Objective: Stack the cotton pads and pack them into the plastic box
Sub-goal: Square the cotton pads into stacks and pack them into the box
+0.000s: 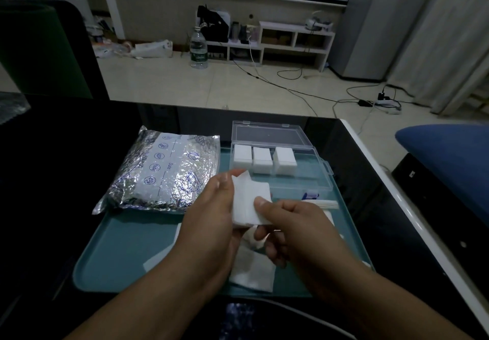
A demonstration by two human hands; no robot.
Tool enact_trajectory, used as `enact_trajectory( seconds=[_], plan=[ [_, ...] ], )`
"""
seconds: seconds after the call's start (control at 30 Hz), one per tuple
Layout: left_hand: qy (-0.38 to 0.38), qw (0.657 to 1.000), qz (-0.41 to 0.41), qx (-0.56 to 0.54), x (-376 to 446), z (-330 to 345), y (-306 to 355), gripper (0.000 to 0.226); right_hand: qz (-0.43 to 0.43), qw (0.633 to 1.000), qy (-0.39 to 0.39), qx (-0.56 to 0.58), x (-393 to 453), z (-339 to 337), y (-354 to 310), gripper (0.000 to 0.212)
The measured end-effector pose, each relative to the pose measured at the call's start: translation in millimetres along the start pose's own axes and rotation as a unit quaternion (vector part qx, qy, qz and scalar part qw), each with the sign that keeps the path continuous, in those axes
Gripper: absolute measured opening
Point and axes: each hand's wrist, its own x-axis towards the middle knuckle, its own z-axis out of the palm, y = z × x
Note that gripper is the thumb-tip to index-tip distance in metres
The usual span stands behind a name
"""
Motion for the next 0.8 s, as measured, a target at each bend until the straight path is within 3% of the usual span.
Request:
enact_trajectory(
  seconds=[0.13, 0.23, 0.37, 0.47, 0.6, 0.8],
  plan=[
    [0.011, 1.000, -0.010, -0.013, -1.2, -2.3, 6.0, 0.033, -0.015, 0.992, -0.044, -0.115, -1.0, -3.3, -6.1, 0.040],
    [0.021, 0.999, -0.026, -0.028, -1.1, -3.5, 7.8, 0.032, -0.051, 0.966, -0.044, -0.250, 1.5, -9.2, -8.3, 0.052],
    [0.013, 0.999, -0.028, -0.023, -0.6, -4.5, 7.8, 0.029, -0.070, 0.971, -0.039, -0.227, 6.1, -14.2, -6.3, 0.050],
    [0.014, 0.999, -0.033, -0.032, 0.3, -4.0, 7.8, 0.027, -0.124, 0.970, -0.025, -0.206, 8.8, -13.4, -1.5, 0.044],
    [0.012, 0.999, -0.032, -0.020, 2.0, -6.3, 5.3, 0.025, -0.217, 0.935, 0.040, -0.276, 12.1, -15.9, 4.2, 0.025],
    [-0.024, 0.996, -0.078, -0.022, 0.8, -7.5, 4.0, 0.030, -0.224, 0.930, 0.041, -0.289, 9.0, -14.2, 5.5, 0.005]
  ],
)
